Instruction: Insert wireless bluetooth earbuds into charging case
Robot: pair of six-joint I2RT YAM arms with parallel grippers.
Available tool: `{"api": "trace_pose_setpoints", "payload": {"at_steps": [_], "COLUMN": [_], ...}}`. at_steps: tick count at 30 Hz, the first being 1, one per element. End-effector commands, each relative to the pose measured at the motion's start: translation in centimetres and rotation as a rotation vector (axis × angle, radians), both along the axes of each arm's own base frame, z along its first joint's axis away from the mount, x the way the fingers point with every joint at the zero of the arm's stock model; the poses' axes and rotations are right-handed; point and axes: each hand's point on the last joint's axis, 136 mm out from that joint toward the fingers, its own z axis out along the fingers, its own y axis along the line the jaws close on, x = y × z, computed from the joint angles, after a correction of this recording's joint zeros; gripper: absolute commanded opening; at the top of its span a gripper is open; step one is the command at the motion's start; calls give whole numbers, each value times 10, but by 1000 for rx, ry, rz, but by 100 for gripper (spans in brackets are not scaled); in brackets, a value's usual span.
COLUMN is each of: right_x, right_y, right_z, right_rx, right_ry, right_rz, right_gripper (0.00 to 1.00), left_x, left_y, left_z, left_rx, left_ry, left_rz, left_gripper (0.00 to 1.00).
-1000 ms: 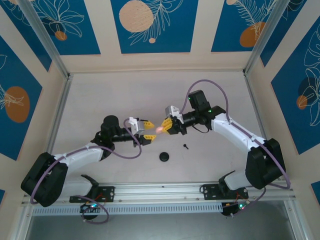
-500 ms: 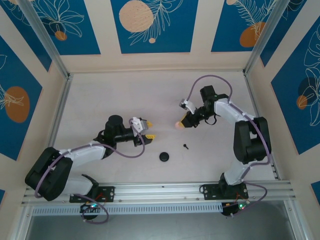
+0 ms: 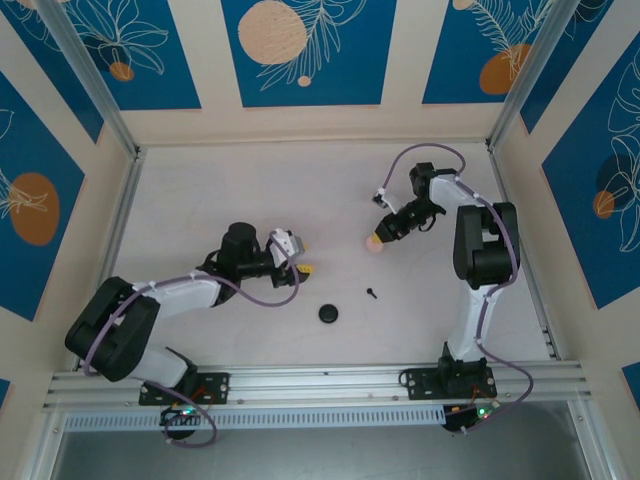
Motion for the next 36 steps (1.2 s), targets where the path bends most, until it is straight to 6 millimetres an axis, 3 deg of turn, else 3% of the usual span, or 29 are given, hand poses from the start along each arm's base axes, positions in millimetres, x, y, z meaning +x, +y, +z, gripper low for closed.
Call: {"api": "trace_pose_setpoints", "payload": {"at_steps": [1,7,14,20,30,36], "right_x": [-7,-6,6,13,20,-9], "right_y": [-3,-17,-26,-29,-28,2], "right_z": [-4,-23,-22,-19,22,49], "right_rx": [-12,-88,-101,-117,-141,-142], "right_ry": [97,140,116,95,12,57], "right_rz": [-11,-35,-86,-114,-263,-392], "right_gripper": [14,19,39,45,55,60], "left_x": [3,5,8,9,5,1], "left_y": [-6,-10,-12,-11,0,14], "left_z": [1,-4,-3,0,6,2], "left_rx": [13,12,-3,-9,-32,-44], "left_ry": [-18,8,16,17,32,77], "left_rz": [-20,-30,-25,-15,57,147], "left_gripper": [56,56,56,56,56,55]}}
